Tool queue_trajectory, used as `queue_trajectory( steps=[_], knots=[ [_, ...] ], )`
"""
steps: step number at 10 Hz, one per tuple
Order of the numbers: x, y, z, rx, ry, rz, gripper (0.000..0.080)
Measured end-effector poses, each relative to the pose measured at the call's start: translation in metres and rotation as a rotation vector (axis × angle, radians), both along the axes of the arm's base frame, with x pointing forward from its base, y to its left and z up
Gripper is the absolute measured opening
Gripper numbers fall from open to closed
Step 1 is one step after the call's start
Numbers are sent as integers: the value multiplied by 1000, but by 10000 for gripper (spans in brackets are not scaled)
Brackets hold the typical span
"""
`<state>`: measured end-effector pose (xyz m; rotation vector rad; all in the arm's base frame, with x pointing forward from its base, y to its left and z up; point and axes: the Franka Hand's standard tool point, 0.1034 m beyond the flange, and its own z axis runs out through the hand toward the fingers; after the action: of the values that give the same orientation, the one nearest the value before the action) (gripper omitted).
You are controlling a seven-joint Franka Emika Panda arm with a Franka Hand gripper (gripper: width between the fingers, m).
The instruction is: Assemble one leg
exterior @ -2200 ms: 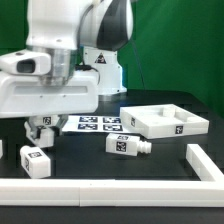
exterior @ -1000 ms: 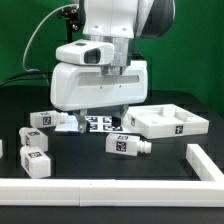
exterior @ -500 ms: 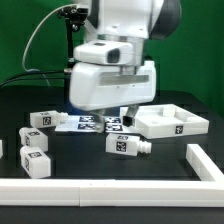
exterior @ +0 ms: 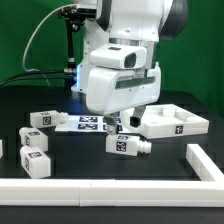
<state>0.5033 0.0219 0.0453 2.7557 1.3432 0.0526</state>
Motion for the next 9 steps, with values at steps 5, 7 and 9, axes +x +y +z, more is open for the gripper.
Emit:
queue_trajectory(
  steps=[5, 7, 9],
  knots=[
    [-7, 18, -26, 16, -16, 23, 649],
    [-8, 18, -27, 15, -14, 23, 533],
    [-8, 18, -28, 15, -13, 23, 398]
  ],
)
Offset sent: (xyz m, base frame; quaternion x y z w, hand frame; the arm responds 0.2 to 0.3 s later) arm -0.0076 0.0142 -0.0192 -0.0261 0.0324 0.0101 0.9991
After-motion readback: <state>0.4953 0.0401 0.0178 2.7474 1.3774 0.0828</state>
